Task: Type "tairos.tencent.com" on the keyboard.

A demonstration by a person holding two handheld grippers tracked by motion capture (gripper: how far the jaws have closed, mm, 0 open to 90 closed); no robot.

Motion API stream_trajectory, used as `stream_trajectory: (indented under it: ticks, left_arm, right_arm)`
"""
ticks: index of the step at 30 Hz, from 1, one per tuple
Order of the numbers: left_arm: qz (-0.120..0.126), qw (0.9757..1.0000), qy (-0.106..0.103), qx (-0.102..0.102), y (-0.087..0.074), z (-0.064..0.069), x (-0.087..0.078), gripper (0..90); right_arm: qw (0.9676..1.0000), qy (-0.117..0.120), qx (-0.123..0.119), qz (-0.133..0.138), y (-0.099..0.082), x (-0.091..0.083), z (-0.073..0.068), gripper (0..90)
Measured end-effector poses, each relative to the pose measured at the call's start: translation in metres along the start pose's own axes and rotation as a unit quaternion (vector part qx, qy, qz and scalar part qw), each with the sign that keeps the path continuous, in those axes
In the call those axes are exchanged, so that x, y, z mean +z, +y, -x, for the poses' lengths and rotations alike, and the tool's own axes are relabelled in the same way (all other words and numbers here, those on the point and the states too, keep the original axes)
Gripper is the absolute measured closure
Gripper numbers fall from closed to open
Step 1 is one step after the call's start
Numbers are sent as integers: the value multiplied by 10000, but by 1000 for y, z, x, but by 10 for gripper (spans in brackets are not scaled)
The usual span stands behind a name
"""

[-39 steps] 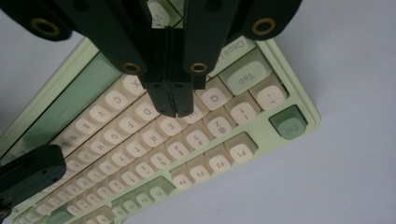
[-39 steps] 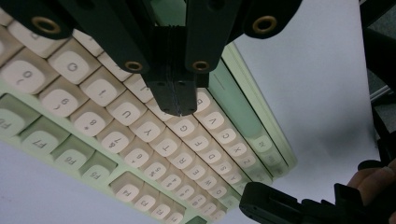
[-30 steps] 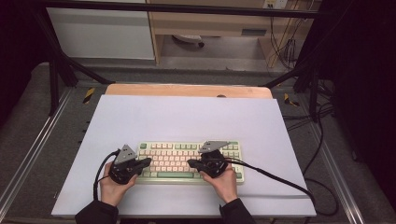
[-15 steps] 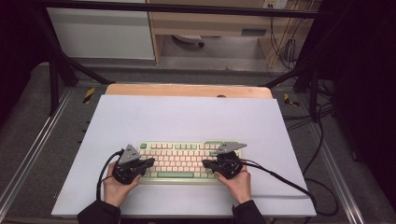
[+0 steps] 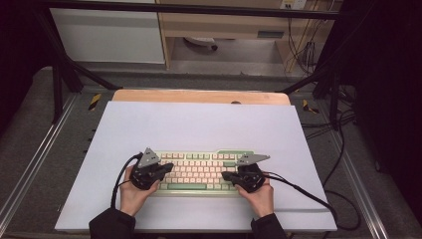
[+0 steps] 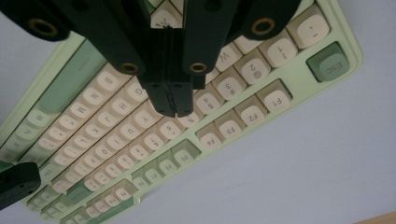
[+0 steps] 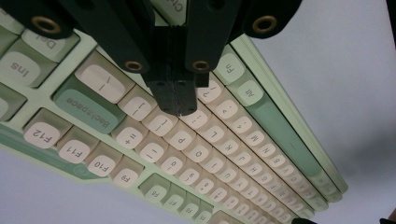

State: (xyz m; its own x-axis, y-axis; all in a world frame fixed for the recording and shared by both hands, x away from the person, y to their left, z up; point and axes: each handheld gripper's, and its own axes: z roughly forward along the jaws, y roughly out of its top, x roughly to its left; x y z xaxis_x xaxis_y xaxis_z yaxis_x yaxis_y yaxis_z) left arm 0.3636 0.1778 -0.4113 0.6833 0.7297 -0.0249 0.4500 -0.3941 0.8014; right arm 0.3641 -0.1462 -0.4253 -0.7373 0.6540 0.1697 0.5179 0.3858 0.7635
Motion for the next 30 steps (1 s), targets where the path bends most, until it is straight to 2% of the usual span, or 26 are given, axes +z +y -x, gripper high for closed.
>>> stream_trajectory:
  ticks: [9, 30]
  left_arm:
    - [-82, 9999, 64, -88, 4, -2, 17, 897]
    - [-163, 9998, -69, 50, 4, 12, 37, 897]
  right_arm:
    - [10000, 5, 0, -30, 0, 1, 0, 900]
    - [10000, 17, -6, 17, 0, -1, 0, 900]
